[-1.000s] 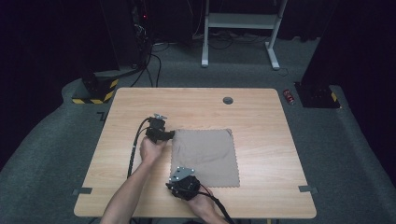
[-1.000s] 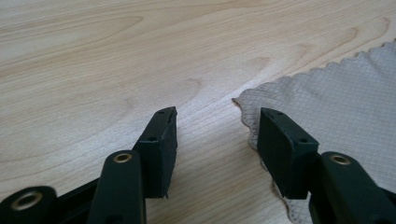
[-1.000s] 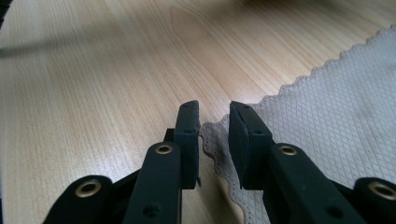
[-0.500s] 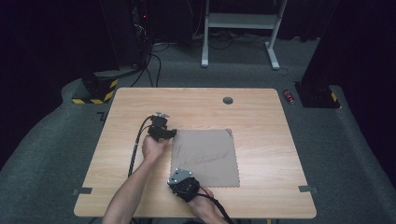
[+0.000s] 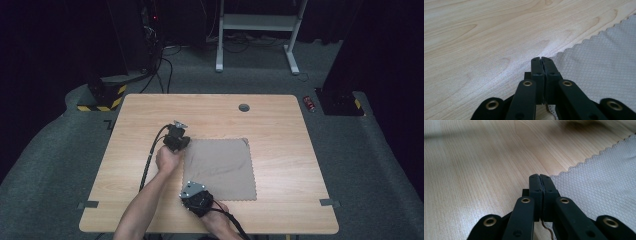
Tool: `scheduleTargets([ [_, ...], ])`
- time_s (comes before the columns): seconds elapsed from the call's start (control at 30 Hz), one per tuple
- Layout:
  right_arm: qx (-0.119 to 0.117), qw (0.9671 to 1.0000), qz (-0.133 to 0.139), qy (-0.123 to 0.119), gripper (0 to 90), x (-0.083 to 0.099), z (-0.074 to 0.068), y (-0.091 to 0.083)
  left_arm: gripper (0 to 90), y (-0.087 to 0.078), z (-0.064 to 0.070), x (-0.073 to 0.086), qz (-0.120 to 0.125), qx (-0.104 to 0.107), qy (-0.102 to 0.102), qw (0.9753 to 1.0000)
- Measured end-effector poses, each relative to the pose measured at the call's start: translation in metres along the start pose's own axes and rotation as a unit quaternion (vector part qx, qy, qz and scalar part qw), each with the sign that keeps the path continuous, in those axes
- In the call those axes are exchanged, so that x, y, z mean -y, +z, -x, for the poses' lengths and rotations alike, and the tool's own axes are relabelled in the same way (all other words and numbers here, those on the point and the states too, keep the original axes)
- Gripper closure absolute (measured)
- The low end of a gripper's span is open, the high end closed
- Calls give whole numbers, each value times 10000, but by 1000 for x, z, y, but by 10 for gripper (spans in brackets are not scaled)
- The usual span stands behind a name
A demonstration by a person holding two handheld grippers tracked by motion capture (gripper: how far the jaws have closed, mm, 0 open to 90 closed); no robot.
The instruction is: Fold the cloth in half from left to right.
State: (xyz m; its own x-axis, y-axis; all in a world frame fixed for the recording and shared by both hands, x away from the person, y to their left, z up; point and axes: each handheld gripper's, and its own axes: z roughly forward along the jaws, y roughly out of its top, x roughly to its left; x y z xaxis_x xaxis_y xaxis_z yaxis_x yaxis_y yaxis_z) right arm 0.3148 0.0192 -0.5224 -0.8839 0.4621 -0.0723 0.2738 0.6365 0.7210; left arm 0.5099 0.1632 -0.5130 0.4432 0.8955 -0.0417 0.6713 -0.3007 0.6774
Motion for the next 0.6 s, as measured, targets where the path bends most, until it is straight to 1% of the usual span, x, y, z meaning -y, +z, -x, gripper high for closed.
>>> scheduleTargets([
  [0.07,-9,10000,-13,11,892,0,0,0,899,0,-4,-1,-34,89,-132,9999],
  [0.13,-5,10000,-19,17,894,0,0,-1,900,-1,-6,-2,-33,198,-164,9997],
  [0.23,-42,10000,19,52,894,0,0,-2,900,-6,-7,-4,49,326,-212,9992],
  [0.3,-60,9999,45,80,895,-1,1,-4,900,-11,-9,-7,45,333,-115,9994],
  [0.37,-81,9999,70,123,895,-3,1,-5,900,-14,-11,-10,83,344,-121,9993],
  [0.47,-66,9998,120,119,896,-5,0,-8,900,-18,-15,-12,137,389,-192,9990],
  [0.6,-119,9997,182,133,897,-9,0,-10,900,-20,-16,-12,112,381,-197,9990],
])
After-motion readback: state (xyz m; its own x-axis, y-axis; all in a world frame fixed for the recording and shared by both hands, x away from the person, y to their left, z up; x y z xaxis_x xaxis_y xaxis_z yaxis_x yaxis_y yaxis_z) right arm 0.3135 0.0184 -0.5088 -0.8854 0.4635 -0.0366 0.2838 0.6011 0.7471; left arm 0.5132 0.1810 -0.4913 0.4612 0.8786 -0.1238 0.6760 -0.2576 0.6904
